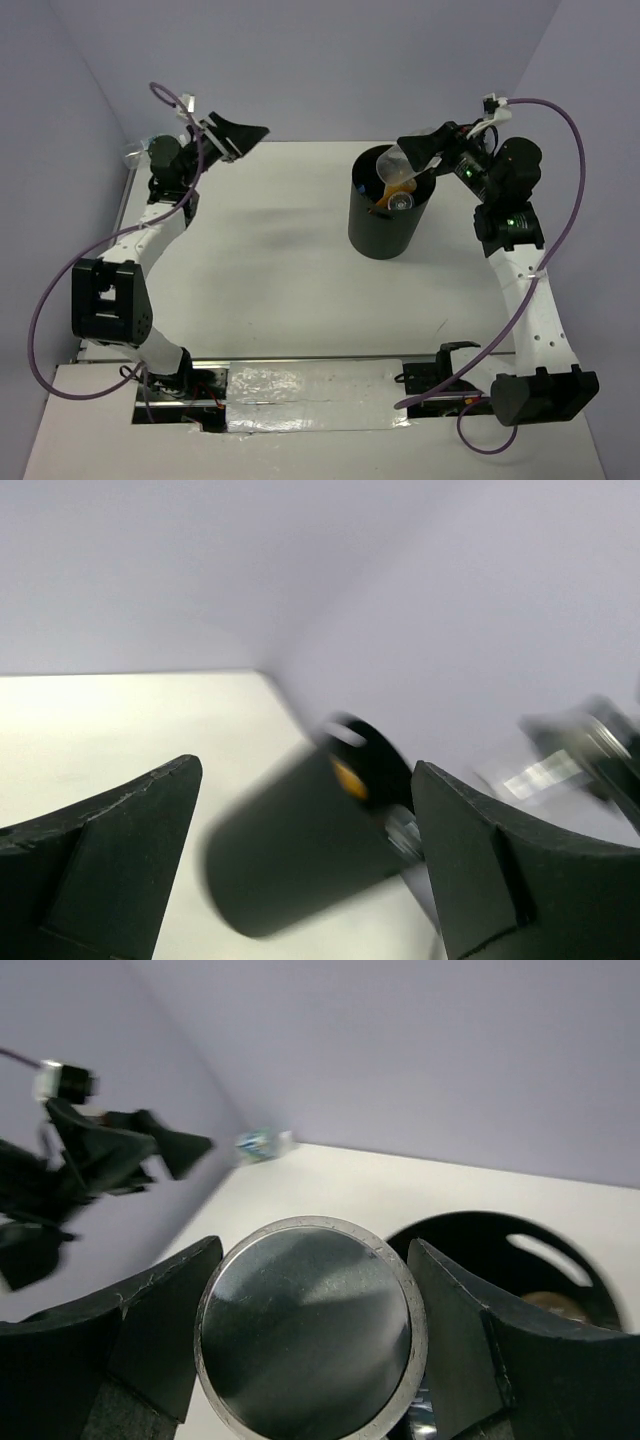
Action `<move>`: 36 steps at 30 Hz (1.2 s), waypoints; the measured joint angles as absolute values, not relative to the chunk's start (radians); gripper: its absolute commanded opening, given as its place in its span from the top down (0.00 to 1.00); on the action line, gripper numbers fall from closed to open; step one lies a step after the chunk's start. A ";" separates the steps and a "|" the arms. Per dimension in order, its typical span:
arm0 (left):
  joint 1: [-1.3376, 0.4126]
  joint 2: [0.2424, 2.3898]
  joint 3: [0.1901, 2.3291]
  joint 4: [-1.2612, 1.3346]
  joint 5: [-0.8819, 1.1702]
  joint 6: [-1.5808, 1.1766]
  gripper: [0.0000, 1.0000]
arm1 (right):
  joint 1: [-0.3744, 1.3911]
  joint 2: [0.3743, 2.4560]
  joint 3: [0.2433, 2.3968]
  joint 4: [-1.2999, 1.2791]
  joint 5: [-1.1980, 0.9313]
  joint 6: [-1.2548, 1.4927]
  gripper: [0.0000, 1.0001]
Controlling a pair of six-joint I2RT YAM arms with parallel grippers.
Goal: Put the plastic bottles in the bin
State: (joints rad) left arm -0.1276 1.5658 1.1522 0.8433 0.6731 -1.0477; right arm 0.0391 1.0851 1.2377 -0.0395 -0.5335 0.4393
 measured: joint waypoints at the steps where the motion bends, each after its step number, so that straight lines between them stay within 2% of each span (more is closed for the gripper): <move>1: -0.090 1.559 1.151 0.773 0.617 -1.022 0.01 | 0.039 1.085 1.245 -0.055 -0.497 0.398 0.87; 6: 0.009 1.543 1.201 0.384 0.252 -0.918 0.01 | 0.047 1.137 1.297 -0.130 -0.357 0.226 0.69; 7: 0.022 1.553 1.239 0.291 0.177 -0.911 0.01 | 0.053 1.155 1.304 -0.144 -0.329 0.192 0.60; 9: 0.044 1.602 1.352 0.128 0.051 -0.911 0.00 | 0.078 1.194 1.307 -0.168 -0.270 0.128 0.50; 10: 0.056 1.644 1.436 0.036 -0.010 -0.915 0.01 | 0.093 1.215 1.307 -0.184 -0.242 0.096 0.36; 12: 0.076 1.738 1.591 -0.106 -0.110 -0.922 0.01 | 0.126 1.253 1.307 -0.215 -0.197 0.038 0.24; 13: 0.089 1.787 1.665 -0.174 -0.149 -0.925 0.01 | 0.142 1.271 1.307 -0.232 -0.181 0.011 0.15; 16: 0.121 1.906 1.783 -0.330 -0.225 -0.942 0.01 | 0.171 1.296 1.307 -0.255 -0.152 -0.041 0.07; 20: 0.168 1.988 1.761 -0.415 -0.246 -0.949 0.01 | 0.181 1.292 1.307 -0.266 -0.152 -0.080 0.01; 26: 0.234 2.014 1.708 -0.439 -0.224 -0.949 0.01 | 0.181 1.227 1.307 -0.274 -0.227 -0.115 0.00; 36: 0.296 2.051 1.753 -0.381 -0.187 -1.003 0.01 | 0.181 0.966 1.213 -0.249 -0.537 -0.101 0.00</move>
